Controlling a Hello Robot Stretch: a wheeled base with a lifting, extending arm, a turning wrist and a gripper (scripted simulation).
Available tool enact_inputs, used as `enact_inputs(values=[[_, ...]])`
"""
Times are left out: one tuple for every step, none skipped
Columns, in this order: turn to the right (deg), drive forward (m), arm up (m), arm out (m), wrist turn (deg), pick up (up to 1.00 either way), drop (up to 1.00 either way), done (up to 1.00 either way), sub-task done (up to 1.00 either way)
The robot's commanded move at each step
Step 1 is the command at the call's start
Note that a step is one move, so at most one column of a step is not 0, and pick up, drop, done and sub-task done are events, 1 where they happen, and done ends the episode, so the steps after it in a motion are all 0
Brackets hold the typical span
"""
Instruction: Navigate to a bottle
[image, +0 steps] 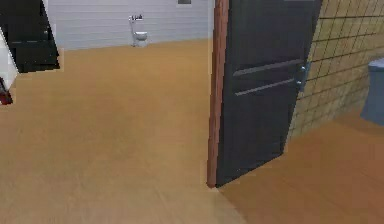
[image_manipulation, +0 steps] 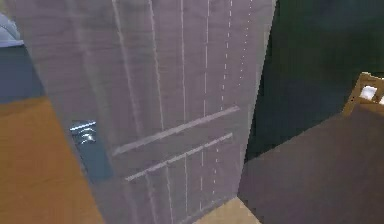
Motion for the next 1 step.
enact_inputs(values=[[12.0,0.0,0.0,0.0,0.0,0.0,0.0,0.0,0.0]])
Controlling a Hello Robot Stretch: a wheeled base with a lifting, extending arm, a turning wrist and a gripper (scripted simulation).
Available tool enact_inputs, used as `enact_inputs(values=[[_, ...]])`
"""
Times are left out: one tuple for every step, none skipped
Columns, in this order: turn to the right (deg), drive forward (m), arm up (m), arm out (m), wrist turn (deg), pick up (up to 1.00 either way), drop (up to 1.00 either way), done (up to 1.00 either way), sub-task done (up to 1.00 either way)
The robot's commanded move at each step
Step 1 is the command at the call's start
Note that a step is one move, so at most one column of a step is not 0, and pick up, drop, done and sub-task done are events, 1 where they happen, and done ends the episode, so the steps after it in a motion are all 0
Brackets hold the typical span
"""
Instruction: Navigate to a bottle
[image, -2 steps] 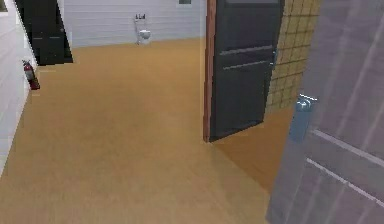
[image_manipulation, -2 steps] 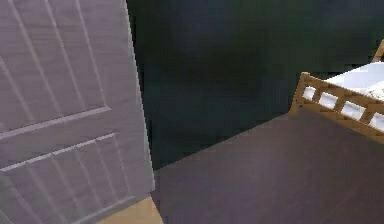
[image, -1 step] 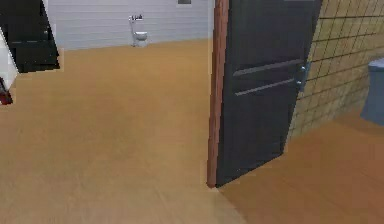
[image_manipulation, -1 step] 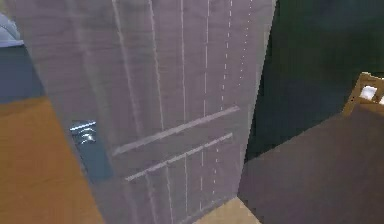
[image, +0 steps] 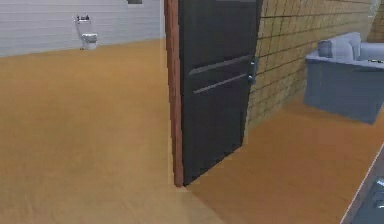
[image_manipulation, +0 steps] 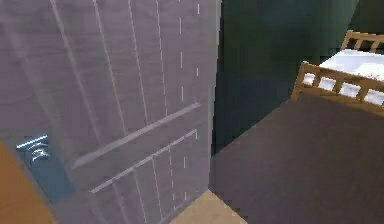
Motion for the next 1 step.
enact_inputs(values=[[0.0,0.65,0.0,0.0,0.0,0.0,0.0,0.0,0.0]])
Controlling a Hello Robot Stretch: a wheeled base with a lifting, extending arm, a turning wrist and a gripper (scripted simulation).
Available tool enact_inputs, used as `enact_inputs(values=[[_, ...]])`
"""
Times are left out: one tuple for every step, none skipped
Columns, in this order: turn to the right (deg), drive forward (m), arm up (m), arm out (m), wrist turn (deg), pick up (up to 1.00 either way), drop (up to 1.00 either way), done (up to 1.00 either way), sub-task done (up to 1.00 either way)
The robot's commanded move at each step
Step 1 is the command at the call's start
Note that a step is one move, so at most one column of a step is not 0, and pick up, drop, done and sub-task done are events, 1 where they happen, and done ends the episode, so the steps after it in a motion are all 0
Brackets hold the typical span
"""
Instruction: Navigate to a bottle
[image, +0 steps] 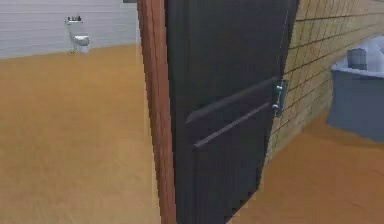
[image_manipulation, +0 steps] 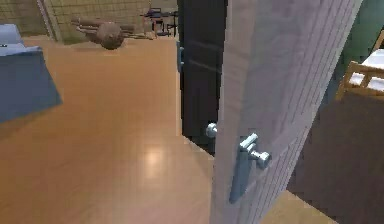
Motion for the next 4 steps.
enact_inputs(values=[[45.0,0.0,0.0,0.0,0.0,0.0,0.0,0.0,0.0],[0.0,0.6,0.0,0.0,0.0,0.0,0.0,0.0,0.0],[21.0,0.0,0.0,0.0,0.0,0.0,0.0,0.0,0.0],[0.0,1.0,0.0,0.0,0.0,0.0,0.0,0.0,0.0]])
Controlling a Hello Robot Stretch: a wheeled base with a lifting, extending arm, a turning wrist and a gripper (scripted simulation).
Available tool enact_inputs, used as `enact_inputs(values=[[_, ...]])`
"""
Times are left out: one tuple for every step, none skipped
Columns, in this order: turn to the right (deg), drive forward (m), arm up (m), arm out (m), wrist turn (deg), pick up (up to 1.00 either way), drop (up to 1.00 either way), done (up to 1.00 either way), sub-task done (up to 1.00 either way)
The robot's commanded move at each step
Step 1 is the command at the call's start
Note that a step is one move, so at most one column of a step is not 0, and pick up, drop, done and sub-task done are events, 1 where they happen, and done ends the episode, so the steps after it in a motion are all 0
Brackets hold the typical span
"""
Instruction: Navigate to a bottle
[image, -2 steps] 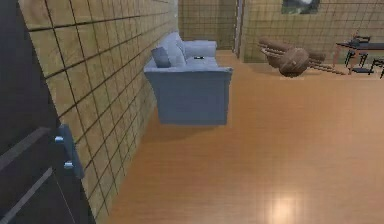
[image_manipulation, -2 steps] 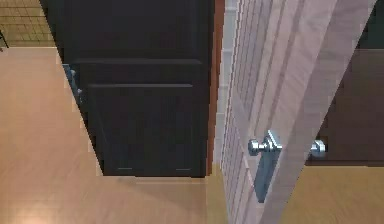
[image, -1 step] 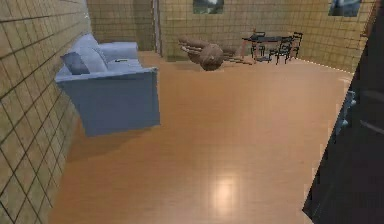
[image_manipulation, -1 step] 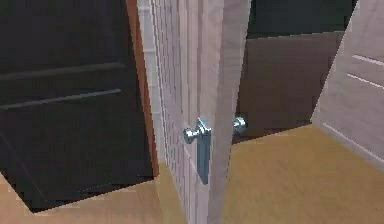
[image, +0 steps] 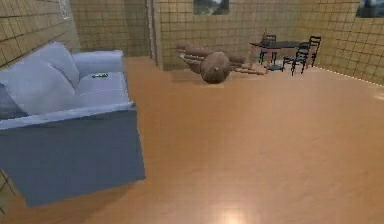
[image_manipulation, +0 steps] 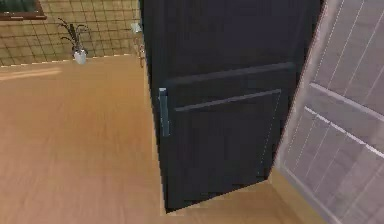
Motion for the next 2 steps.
enact_inputs(values=[[0.0,1.0,0.0,0.0,0.0,0.0,0.0,0.0,0.0],[9.0,0.0,0.0,0.0,0.0,0.0,0.0,0.0,0.0]])
